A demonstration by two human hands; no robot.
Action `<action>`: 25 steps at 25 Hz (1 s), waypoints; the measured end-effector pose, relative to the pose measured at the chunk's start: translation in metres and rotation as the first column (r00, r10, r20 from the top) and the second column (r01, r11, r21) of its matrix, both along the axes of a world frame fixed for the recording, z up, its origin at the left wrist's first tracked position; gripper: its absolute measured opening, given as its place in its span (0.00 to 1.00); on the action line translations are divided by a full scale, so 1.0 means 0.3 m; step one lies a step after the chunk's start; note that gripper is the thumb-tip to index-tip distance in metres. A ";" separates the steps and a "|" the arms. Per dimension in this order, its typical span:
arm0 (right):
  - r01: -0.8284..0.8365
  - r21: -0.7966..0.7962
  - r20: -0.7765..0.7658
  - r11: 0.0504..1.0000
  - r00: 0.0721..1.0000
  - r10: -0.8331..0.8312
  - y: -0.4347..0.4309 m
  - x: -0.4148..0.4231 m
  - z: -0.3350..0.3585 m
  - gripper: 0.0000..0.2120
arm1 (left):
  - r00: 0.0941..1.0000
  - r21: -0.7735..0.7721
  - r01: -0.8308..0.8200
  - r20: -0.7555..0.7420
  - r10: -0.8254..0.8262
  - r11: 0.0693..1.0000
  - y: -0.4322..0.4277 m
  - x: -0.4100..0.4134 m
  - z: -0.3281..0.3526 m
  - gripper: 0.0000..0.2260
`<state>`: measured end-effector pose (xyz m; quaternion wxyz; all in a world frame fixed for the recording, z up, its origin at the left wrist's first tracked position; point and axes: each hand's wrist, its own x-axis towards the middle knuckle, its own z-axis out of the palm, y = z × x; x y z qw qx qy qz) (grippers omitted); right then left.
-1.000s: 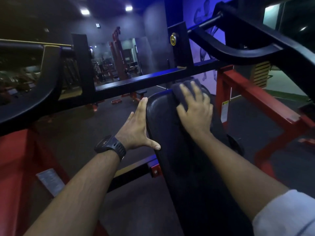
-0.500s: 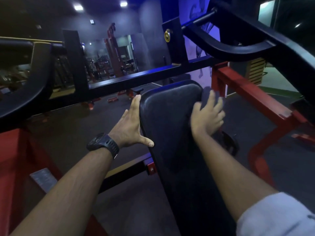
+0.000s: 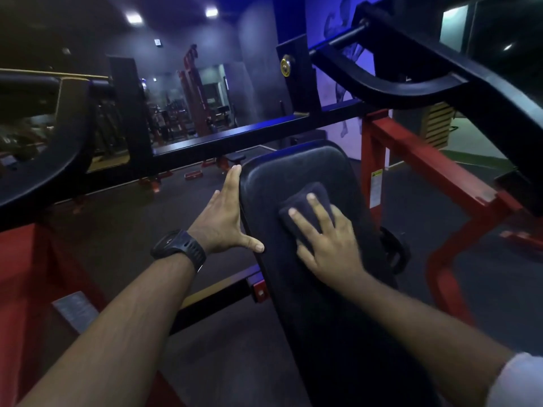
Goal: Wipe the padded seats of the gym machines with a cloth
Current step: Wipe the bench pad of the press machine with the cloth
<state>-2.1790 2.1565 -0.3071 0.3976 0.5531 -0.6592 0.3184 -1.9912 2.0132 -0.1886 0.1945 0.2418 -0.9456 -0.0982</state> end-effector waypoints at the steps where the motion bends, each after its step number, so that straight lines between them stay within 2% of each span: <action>1: -0.030 0.039 -0.123 0.999 0.992 0.035 0.025 -0.071 0.011 0.30 | 1.000 -0.003 -0.003 0.004 0.003 1.000 0.001 -0.002 0.002 0.75; 2: 0.027 0.011 -0.021 1.000 0.999 -0.027 0.026 -0.112 0.030 0.30 | 1.000 -0.005 -0.006 0.009 0.006 1.000 0.004 -0.004 0.004 0.75; 3: 0.148 -0.068 0.288 0.987 0.950 -0.123 0.010 -0.109 0.060 0.31 | 1.000 -0.005 -0.009 0.010 0.009 1.000 0.007 -0.004 0.006 0.76; 4: 0.264 -0.118 0.592 0.957 0.793 -0.146 -0.011 -0.050 0.071 0.31 | 1.000 -0.006 -0.011 0.008 0.011 1.000 0.009 -0.002 0.007 0.76; 5: 0.311 -0.124 0.644 0.942 0.748 -0.162 -0.036 0.020 0.053 0.32 | 1.000 -0.008 -0.013 0.009 0.013 1.000 0.013 -0.001 0.007 0.75; 6: 0.260 -0.135 0.490 0.956 0.856 -0.164 -0.043 0.076 0.022 0.32 | 1.000 -0.012 -0.012 0.013 0.012 1.000 0.018 0.001 0.009 0.75; 7: 0.116 -0.103 0.221 0.988 0.971 -0.091 -0.028 0.091 -0.012 0.31 | 1.000 -0.017 -0.005 0.019 0.005 1.000 0.020 0.000 0.010 0.75; 8: 0.003 -0.032 0.010 0.999 1.000 -0.003 -0.012 0.060 -0.024 0.31 | 1.000 -0.020 -0.001 0.023 0.001 1.000 0.019 -0.002 0.012 0.75; 9: -0.016 -0.030 -0.002 0.999 1.000 0.016 -0.006 0.026 -0.001 0.30 | 1.000 -0.020 -0.002 0.025 0.002 1.000 0.016 0.000 0.013 0.75; 10: 0.036 -0.081 0.201 0.996 0.979 -0.019 -0.017 0.020 0.045 0.30 | 1.000 -0.021 -0.003 0.023 0.004 1.000 0.013 0.001 0.014 0.75; 11: 0.132 -0.156 0.519 0.979 0.854 -0.032 -0.043 0.049 0.094 0.30 | 1.000 -0.023 -0.008 0.021 0.008 1.000 0.009 0.001 0.012 0.75; 12: 0.226 -0.183 0.732 0.957 0.681 -0.020 -0.071 0.121 0.127 0.30 | 1.000 -0.026 -0.013 0.022 0.013 1.000 0.010 0.000 0.011 0.75; 13: 0.235 -0.180 0.722 0.955 0.691 -0.034 -0.100 0.191 0.146 0.29 | 1.000 -0.032 -0.015 0.026 0.016 0.999 0.012 0.000 0.011 0.75; 14: 0.141 -0.187 0.532 0.972 0.846 -0.020 -0.111 0.229 0.153 0.28 | 0.999 -0.034 -0.012 0.032 0.013 0.999 0.014 0.002 0.011 0.75; 15: -0.020 -0.145 0.259 0.989 0.964 0.057 -0.109 0.212 0.147 0.27 | 0.999 -0.034 -0.001 0.033 0.002 0.999 0.014 0.003 0.010 0.75; 16: -0.116 -0.106 0.097 0.988 0.987 0.127 -0.108 0.161 0.157 0.26 | 1.000 -0.033 0.010 0.030 -0.009 0.999 0.012 0.006 0.007 0.75; 17: -0.127 -0.108 0.098 0.986 0.986 0.138 -0.111 0.112 0.198 0.26 | 0.999 -0.034 0.016 0.029 -0.015 0.999 0.006 0.008 0.007 0.75; 18: -0.081 -0.141 0.248 0.987 0.962 0.114 -0.118 0.095 0.244 0.27 | 0.999 -0.036 0.014 0.030 -0.013 0.999 0.001 0.007 0.006 0.76; 19: -0.008 -0.192 0.465 0.981 0.880 0.098 -0.134 0.111 0.280 0.28 | 1.000 -0.037 0.007 0.030 -0.006 0.999 -0.005 0.003 0.004 0.76; 20: 0.055 -0.205 0.612 0.977 0.787 0.084 -0.157 0.160 0.298 0.29 | 1.000 -0.040 0.001 0.027 0.000 0.999 -0.011 0.000 0.002 0.76; 21: 0.055 -0.213 0.544 0.976 0.836 0.072 -0.181 0.202 0.301 0.29 | 1.000 -0.047 0.007 0.023 -0.006 0.999 -0.016 0.001 -0.001 0.75; 22: -0.032 -0.208 0.295 0.978 0.951 0.093 -0.186 0.206 0.292 0.28 | 1.000 -0.054 0.019 0.022 -0.018 0.998 -0.019 0.003 -0.005 0.75; 23: -0.155 -0.130 0.013 0.979 0.987 0.158 -0.181 0.159 0.285 0.27 | 0.999 -0.057 0.031 0.020 -0.030 0.998 -0.019 0.005 -0.009 0.74; 24: -0.225 -0.055 -0.133 0.973 0.967 0.217 -0.181 0.079 0.305 0.27 | 0.999 -0.053 0.031 0.012 -0.030 0.998 -0.016 0.005 -0.010 0.74; 25: -0.232 -0.047 -0.112 0.972 0.968 0.226 -0.177 0.030 0.332 0.27 | 1.000 -0.044 0.025 0.001 -0.025 0.999 -0.018 0.004 -0.010 0.75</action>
